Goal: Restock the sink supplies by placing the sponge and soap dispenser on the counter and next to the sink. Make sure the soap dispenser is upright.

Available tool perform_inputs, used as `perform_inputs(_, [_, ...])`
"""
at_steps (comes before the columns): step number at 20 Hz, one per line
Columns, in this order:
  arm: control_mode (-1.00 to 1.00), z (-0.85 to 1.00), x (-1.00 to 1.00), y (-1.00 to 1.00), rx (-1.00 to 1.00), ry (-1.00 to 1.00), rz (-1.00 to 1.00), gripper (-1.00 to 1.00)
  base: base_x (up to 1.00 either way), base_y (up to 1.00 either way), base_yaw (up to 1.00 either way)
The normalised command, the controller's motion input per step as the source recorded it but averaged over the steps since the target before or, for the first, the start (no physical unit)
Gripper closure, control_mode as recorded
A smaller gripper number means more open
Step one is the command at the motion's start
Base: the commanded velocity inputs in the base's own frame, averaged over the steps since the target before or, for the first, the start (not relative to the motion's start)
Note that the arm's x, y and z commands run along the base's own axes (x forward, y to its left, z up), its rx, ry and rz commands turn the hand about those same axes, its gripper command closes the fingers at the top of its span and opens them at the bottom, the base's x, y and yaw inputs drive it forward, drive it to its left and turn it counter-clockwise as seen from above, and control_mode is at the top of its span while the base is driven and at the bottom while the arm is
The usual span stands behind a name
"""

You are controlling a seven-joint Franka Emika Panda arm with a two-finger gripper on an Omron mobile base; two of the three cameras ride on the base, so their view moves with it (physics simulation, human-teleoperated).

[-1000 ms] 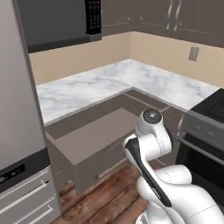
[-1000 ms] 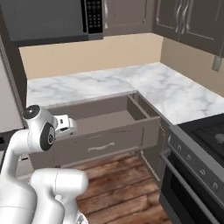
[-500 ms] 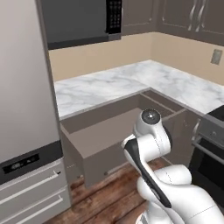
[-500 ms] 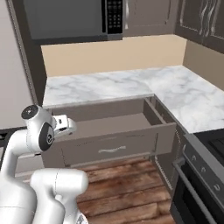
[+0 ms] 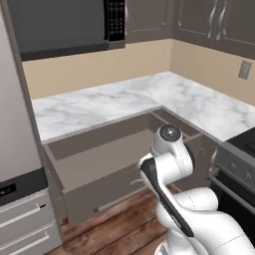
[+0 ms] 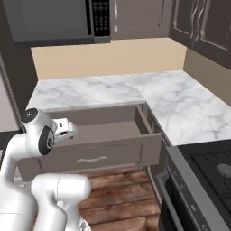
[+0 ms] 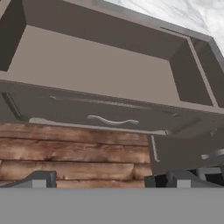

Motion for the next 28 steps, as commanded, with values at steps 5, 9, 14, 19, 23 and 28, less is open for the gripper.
perform_inputs(5, [1.0, 0.0, 0.0, 0.0, 0.0, 0.0, 0.0, -1.0, 0.27, -0.24, 0.06])
perform_inputs(9, [1.0, 0.0, 0.0, 0.0, 0.0, 0.0, 0.0, -1.0, 0.37, -0.09, 0.06])
perform_inputs(14, [1.0, 0.0, 0.0, 0.0, 0.0, 0.0, 0.0, -1.0, 0.39, -0.06, 0.07])
perform_inputs(19, [1.0, 0.0, 0.0, 0.0, 0.0, 0.0, 0.0, -1.0, 0.44, -0.09, 0.08])
perform_inputs(23, [1.0, 0.0, 0.0, 0.0, 0.0, 0.0, 0.0, -1.0, 0.32, -0.15, 0.1])
perform_inputs(28, [1.0, 0.0, 0.0, 0.0, 0.0, 0.0, 0.0, -1.0, 0.32, -0.15, 0.11])
